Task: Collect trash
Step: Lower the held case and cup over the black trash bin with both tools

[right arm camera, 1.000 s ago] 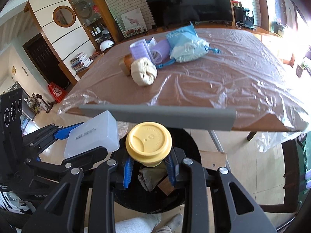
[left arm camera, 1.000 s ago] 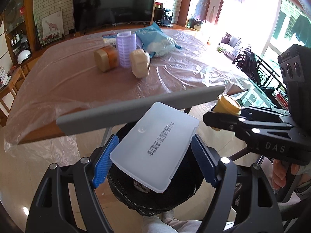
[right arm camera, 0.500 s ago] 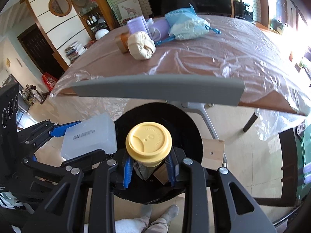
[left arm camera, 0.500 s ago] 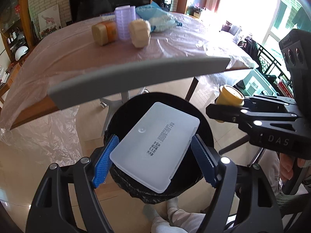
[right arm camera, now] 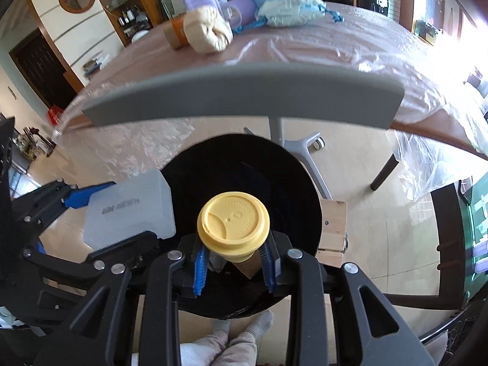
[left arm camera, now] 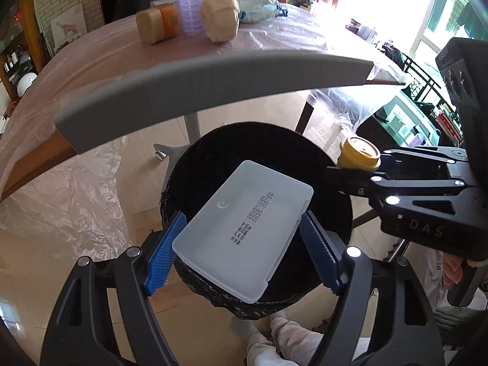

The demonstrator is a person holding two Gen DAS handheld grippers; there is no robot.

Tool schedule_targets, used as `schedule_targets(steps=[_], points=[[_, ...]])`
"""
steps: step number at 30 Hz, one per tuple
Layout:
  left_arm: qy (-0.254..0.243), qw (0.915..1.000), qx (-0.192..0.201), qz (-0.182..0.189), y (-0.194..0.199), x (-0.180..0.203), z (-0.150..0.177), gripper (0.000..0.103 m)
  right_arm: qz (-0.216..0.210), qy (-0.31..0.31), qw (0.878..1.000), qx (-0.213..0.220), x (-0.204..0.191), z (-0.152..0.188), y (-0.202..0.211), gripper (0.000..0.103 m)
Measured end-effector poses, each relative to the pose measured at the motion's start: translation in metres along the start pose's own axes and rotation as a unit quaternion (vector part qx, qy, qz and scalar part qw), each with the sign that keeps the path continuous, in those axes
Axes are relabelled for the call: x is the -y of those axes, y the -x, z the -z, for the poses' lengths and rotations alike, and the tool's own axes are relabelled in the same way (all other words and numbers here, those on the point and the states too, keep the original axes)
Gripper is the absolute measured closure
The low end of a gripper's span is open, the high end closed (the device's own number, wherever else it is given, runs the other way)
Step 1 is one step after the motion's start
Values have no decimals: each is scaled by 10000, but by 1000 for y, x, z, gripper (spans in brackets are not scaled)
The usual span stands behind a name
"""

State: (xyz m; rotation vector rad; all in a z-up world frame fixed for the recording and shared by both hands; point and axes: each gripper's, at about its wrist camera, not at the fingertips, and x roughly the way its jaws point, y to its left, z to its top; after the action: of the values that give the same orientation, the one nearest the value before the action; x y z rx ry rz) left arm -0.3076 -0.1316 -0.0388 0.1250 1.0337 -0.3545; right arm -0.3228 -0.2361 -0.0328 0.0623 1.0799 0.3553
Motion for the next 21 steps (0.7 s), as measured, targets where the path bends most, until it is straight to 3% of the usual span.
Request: schedule_targets(steps=[21], points=[[-165,9985,-488,-183,-43,-7,-3,25,210,-179,9989,-389,7,-4,-40,74]])
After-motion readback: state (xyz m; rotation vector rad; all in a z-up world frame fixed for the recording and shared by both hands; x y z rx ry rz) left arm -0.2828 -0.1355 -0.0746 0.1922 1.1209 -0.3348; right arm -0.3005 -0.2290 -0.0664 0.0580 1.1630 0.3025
